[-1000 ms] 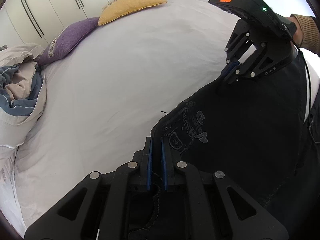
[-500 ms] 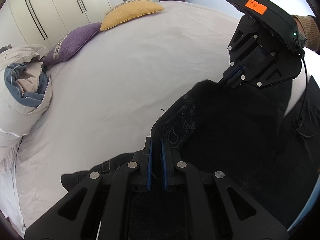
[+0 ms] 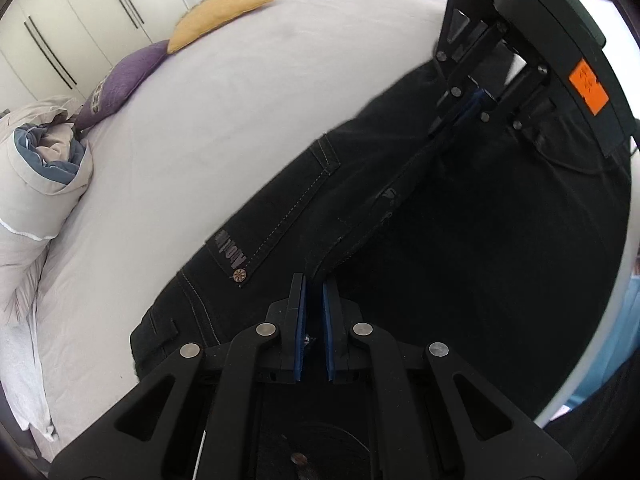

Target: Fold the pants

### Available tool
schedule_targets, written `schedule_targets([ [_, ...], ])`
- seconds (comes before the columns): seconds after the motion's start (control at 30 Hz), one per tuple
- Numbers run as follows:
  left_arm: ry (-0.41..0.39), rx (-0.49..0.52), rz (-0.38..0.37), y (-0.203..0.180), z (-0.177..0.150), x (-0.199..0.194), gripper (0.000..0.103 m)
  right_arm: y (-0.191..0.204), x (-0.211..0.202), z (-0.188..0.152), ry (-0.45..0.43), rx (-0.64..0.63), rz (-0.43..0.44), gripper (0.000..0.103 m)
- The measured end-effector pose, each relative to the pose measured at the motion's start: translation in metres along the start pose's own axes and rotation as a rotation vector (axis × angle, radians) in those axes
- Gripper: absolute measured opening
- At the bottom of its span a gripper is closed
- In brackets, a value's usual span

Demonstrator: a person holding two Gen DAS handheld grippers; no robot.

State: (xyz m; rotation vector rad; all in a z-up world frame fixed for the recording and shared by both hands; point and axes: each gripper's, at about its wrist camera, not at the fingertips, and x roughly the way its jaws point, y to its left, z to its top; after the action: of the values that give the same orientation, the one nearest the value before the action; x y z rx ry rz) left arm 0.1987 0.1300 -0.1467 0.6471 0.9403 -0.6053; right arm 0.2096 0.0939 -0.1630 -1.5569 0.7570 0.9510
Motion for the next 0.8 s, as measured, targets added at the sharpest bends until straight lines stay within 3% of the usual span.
schedule_targets([
  [0.37,0.05,0.101,0.034,-0.07,-0.059,-0.023,0.006,0.093,-0.023,0.024,0.062,-0.369,-0.149,0.003],
  [0.8,0.089,0.239,0.091,-0.135,-0.113,-0.049,0.006,0.164,-0.058,0.037,0.029,-0.551,-0.179,0.003],
])
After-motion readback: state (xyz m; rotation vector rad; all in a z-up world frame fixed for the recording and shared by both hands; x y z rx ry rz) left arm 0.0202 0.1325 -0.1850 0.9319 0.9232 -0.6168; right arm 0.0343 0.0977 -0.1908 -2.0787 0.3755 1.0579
